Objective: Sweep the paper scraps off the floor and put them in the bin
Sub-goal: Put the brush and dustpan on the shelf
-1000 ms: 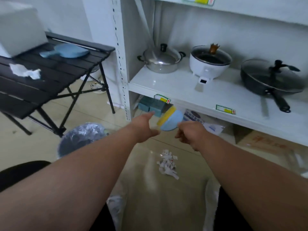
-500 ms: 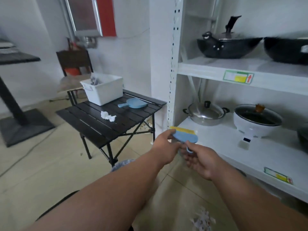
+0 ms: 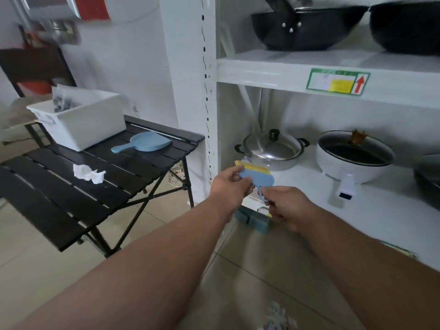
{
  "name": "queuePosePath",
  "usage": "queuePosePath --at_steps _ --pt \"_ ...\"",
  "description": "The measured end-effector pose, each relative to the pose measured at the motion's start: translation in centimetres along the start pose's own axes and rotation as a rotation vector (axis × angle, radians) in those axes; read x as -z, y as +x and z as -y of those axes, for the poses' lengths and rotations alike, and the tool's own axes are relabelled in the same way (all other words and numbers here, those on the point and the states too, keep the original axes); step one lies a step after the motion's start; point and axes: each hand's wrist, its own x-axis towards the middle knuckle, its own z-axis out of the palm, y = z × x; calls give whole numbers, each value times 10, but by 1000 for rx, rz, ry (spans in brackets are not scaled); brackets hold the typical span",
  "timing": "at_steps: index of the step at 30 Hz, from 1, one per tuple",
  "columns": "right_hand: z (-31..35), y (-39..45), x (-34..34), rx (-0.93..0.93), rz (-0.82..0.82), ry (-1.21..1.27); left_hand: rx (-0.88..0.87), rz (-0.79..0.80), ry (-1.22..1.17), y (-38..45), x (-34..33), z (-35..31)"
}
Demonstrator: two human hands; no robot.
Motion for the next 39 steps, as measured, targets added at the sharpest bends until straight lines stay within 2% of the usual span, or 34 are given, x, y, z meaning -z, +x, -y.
queuePosePath --at_steps 3,6,9,11,15,18,20,22,24,26,32,39 --pt "-4 38 0 28 -149 -157 51 78 177 39 2 15" --pt "-15 76 -3 8 -238 -282 151 107 205 63 2 41" --pt "-34 106 -5 -47 -278 -142 197 104 118 75 -1 58" --pt "-47 114 -6 -7 -270 -150 219 109 56 82 -1 71" --pt "-63 106 9 178 -326 -681 184 67 150 84 2 94" --pt "-69 87 21 291 -373 -812 143 14 251 71 2 103" --pt "-80 73 28 319 -284 -874 99 18 403 53 0 105" --pt "-96 59 35 287 -122 -980 9 93 653 37 -3 115" --pt "-116 44 41 191 44 -1139 -37 178 867 23 -6 133" --pt "-142 35 48 67 146 -1258 -4 270 980 12 -8 158" --pt "-254 29 70 -223 209 -1214 111 435 1068 -13 -11 250" --pt "-354 33 77 -297 382 -1303 205 550 1127 -11 -12 340"
